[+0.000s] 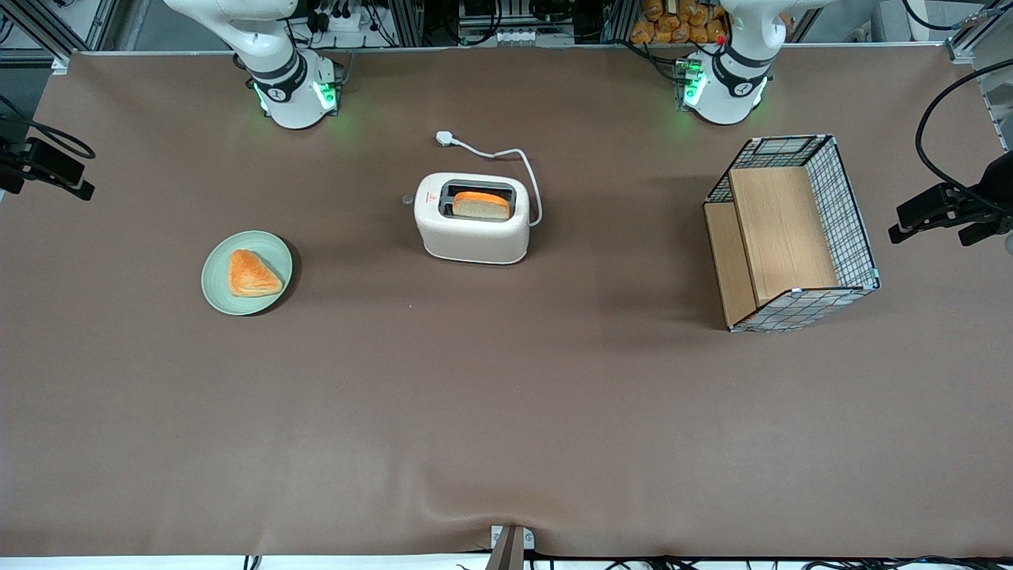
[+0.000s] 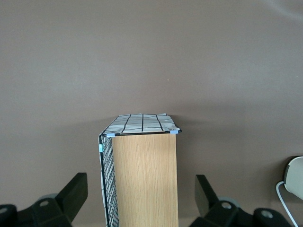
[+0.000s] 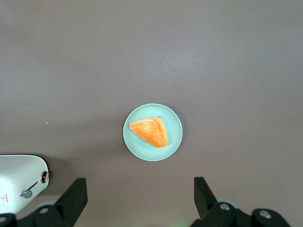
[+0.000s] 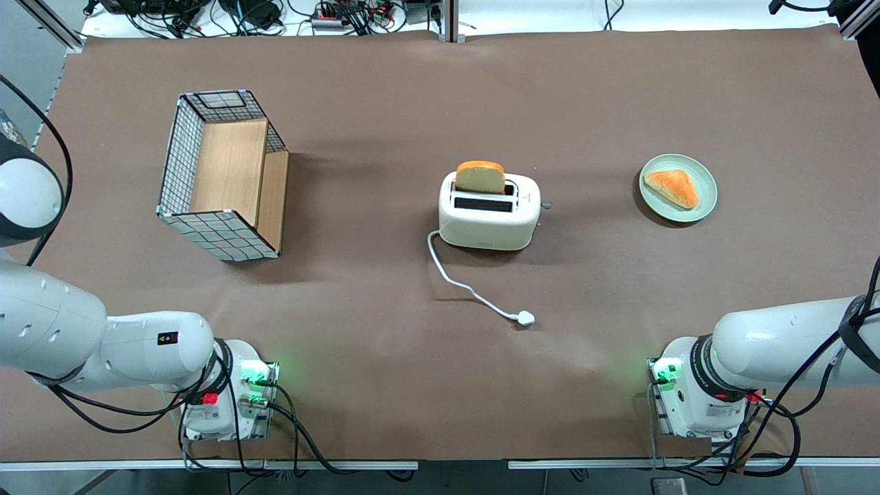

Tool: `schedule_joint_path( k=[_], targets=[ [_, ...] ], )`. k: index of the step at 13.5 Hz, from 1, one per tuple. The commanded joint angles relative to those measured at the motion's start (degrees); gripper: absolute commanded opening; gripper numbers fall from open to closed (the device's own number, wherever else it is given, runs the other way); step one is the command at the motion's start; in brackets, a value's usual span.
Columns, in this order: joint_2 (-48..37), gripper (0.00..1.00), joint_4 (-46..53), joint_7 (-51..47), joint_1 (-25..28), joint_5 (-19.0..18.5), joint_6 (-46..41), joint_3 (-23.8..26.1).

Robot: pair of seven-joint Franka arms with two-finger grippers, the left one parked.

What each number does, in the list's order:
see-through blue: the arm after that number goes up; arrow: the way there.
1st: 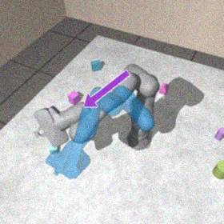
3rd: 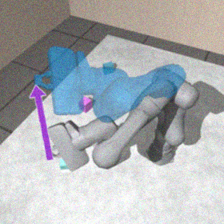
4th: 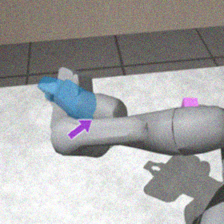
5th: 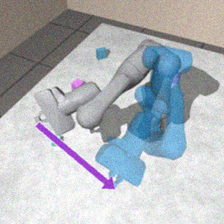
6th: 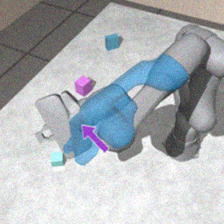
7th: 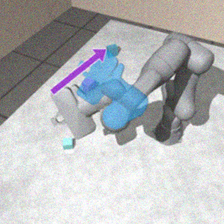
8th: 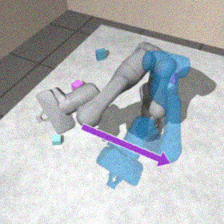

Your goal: Press toaster button with right arm

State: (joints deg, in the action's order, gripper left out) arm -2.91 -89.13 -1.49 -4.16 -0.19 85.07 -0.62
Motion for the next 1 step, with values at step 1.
schedule_joint_path(
  k=[1],
  targets=[
    [-0.70, 1.00, -0.43, 0.96, -0.59, 0.89, -0.25, 0.10]
  ],
)
